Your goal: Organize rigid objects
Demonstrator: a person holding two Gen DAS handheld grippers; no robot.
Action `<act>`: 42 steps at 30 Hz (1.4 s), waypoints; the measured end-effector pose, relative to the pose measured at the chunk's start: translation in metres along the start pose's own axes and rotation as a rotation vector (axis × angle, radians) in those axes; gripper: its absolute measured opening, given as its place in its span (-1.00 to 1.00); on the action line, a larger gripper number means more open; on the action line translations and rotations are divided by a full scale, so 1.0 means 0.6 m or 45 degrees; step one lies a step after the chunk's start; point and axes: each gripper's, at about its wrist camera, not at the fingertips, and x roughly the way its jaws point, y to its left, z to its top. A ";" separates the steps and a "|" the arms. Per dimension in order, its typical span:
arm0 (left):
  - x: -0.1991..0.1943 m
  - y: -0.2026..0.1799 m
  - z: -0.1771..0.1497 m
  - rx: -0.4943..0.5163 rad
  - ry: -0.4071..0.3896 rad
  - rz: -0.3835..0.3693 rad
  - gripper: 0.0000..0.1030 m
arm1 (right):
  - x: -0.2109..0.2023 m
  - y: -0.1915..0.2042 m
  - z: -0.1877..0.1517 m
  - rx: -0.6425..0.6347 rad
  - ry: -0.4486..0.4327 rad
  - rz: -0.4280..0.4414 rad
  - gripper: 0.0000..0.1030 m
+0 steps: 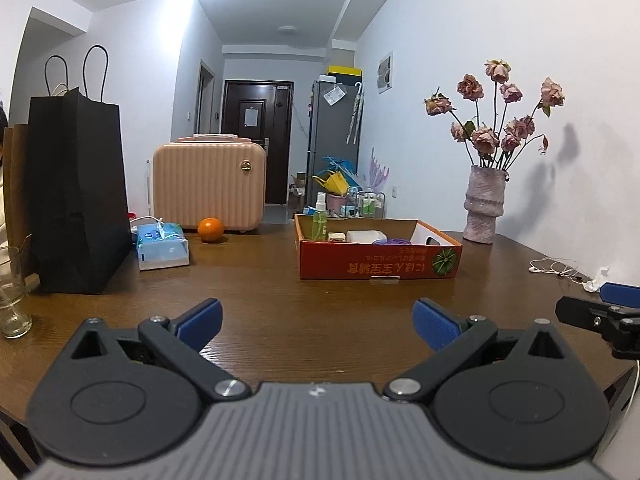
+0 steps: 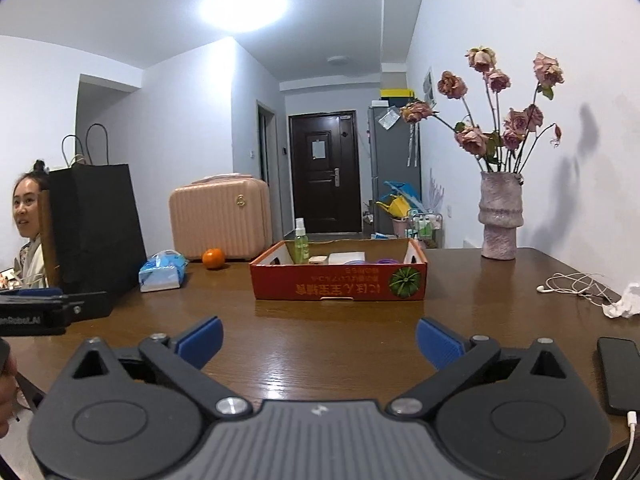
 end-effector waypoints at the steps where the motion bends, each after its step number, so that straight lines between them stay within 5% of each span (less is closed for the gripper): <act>1: -0.002 -0.001 0.000 0.006 -0.008 -0.004 1.00 | -0.001 -0.002 -0.001 0.005 -0.003 -0.007 1.00; 42: -0.001 -0.034 0.004 0.045 0.003 -0.067 1.00 | -0.010 -0.022 0.003 0.036 -0.004 -0.036 1.00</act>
